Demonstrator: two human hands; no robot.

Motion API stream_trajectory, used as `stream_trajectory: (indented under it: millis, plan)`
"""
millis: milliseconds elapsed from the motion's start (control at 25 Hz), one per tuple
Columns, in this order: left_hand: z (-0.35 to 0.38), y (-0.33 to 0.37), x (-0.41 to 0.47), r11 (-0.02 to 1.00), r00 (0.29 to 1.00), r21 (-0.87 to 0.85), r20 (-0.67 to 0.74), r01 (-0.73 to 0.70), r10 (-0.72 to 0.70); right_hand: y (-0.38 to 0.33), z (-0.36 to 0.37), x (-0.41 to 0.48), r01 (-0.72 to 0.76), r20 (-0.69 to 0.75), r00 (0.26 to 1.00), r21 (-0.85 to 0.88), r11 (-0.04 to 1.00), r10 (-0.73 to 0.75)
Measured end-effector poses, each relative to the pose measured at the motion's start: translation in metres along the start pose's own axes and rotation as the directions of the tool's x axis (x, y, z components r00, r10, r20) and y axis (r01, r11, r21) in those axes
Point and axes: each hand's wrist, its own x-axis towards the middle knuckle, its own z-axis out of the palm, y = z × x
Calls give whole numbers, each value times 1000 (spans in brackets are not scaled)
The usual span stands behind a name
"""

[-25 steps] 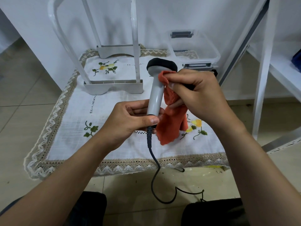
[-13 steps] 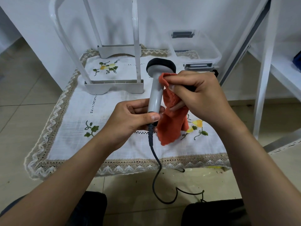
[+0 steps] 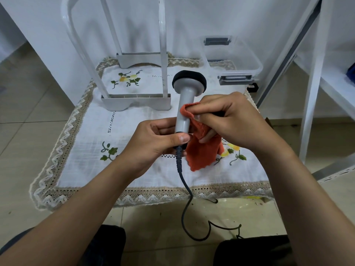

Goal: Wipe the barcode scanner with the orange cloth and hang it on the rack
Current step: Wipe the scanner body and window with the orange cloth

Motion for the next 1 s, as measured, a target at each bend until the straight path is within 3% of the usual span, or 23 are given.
stream_trajectory:
  millis: [120,320,480,640,840,1000]
  plan:
    - [2,0,0,1000,1000,-5,11,3,-3,3,1,3,6,-129,992,41,999,-1]
    - [3,-1,0,1000,1000,-25,-1,15,-15,2,0,0,-35,-9,999,55,998,35]
    - [4,0,-1,1000,1000,-15,11,16,-16,6,2,4,-8,-151,988,79,997,20]
    - [1,0,-2,999,1000,-32,-3,14,-14,6,2,1,-20,-8,1000,58,998,21]
    - [2,0,-1,1000,1000,-12,3,21,-21,9,5,5,7,-148,989,88,996,6]
    - [1,1,-2,999,1000,-31,-11,19,-19,7,4,1,-1,-22,1000,67,998,3]
